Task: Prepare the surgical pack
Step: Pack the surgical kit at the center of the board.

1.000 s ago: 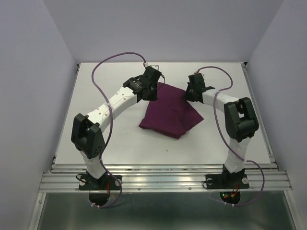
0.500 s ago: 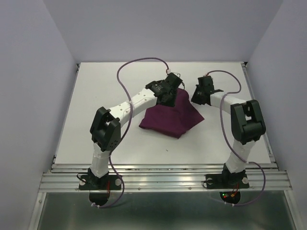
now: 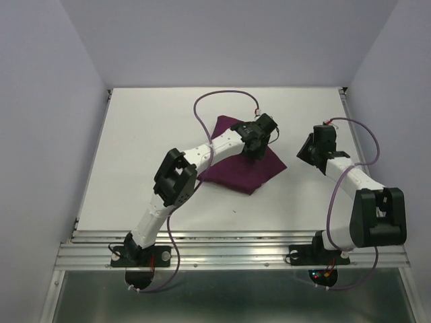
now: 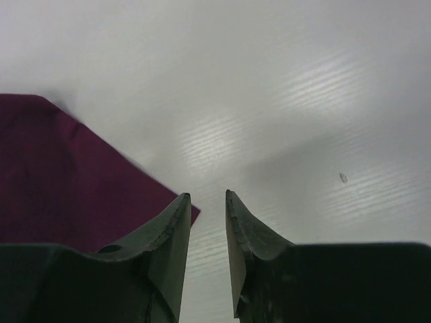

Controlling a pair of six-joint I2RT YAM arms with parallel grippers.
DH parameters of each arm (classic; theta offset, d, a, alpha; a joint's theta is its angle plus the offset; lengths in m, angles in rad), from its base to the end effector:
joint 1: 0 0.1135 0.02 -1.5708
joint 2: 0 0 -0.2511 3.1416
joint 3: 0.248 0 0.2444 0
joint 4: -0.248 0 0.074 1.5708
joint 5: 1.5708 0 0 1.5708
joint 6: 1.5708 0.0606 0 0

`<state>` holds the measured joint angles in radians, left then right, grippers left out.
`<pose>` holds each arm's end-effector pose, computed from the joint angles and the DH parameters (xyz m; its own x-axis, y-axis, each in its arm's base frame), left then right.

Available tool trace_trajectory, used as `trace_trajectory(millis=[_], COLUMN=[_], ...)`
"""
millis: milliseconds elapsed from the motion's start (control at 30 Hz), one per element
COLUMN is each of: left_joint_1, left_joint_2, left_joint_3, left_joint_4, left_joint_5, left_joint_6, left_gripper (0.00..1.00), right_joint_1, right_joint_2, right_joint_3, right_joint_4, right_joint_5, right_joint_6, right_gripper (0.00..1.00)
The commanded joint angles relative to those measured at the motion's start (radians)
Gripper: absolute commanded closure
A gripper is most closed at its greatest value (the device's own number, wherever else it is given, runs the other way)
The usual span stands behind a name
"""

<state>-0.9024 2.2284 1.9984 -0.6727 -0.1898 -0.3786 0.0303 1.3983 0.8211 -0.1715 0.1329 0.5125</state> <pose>0.3192 -0.3858 0.2118 -0.7101 0.3136 -0.6304 0.4690 0.8784 -0.0914 0.3065 0.0013 0.1906 -0.5601 0.4693 -0.6827 0.3920 0.8761 0.2806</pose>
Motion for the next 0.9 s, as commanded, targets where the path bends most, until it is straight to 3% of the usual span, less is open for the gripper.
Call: trace_trajectory(millis=[0,367,500,533,600,867], left_joint_1=[-0.015,-0.026,-0.027,-0.027,-0.027,-0.012], left_joint_2=[0.051,0.213,0.243,0.243,0.231,0.096], left_joint_3=[0.126,0.212,0.243,0.243,0.238,0.171], left_joint_4=[-0.045,-0.085,-0.097,-0.097,-0.090,0.007], left_joint_5=[-0.056,-0.131,-0.142,-0.145,-0.146,-0.077], left_joint_6=[0.001,-0.006,-0.014,-0.014,-0.009,0.004], left_gripper=[0.41,0.47,0.67,0.81,0.98,1.00], right_joint_1=[0.006,0.006,0.006,0.006,0.006,0.118], right_joint_2=[-0.041,-0.074,-0.067,-0.064,-0.061,-0.005], right_joint_3=[-0.042,-0.105,-0.117,-0.120,-0.129,-0.114], right_joint_4=[0.009,0.009,0.027,0.033,0.053,0.107], right_joint_5=[-0.025,-0.073,-0.125,-0.148,-0.211,-0.228], right_joint_6=[-0.002,0.014,0.014,0.015,0.026,0.101], right_gripper=[0.66,0.66,0.67,0.67,0.67,0.67])
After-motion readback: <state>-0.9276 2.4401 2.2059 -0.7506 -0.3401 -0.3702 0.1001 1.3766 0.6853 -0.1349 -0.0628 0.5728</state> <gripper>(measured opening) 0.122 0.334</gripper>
